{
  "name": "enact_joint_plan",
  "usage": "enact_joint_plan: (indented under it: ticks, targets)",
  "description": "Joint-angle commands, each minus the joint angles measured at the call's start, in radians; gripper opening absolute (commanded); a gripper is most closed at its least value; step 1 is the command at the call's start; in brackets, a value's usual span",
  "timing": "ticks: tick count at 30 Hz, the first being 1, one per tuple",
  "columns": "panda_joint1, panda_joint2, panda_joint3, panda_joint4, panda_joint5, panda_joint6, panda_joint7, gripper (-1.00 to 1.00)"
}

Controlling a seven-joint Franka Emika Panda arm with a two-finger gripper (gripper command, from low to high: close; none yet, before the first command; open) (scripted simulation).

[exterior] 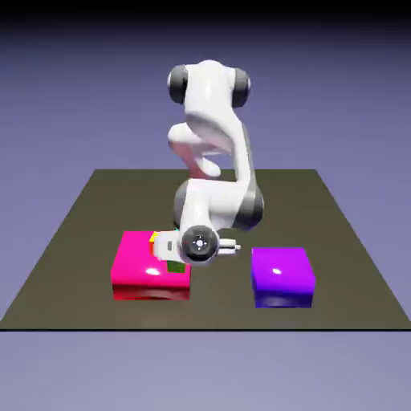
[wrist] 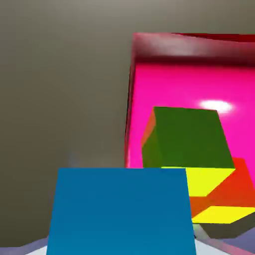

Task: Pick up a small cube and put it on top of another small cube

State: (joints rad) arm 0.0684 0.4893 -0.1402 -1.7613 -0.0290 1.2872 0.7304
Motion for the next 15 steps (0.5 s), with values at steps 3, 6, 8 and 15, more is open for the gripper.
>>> enact_joint_plan:
  ticks: [3,6,8,15]
  targets:
    - [-0.013,-0.081,-0.018,-0.109,0.018,0.018,0.016,-1.00]
    - [-0.027,-0.161,-0.036,-0.217,0.038,0.036,0.032,-1.00]
    - [-0.036,-0.215,-0.049,-0.290,0.051,0.049,0.043,-1.00]
    - [-0.077,-0.289,-0.094,-0.490,0.089,0.127,0.046,-1.00]
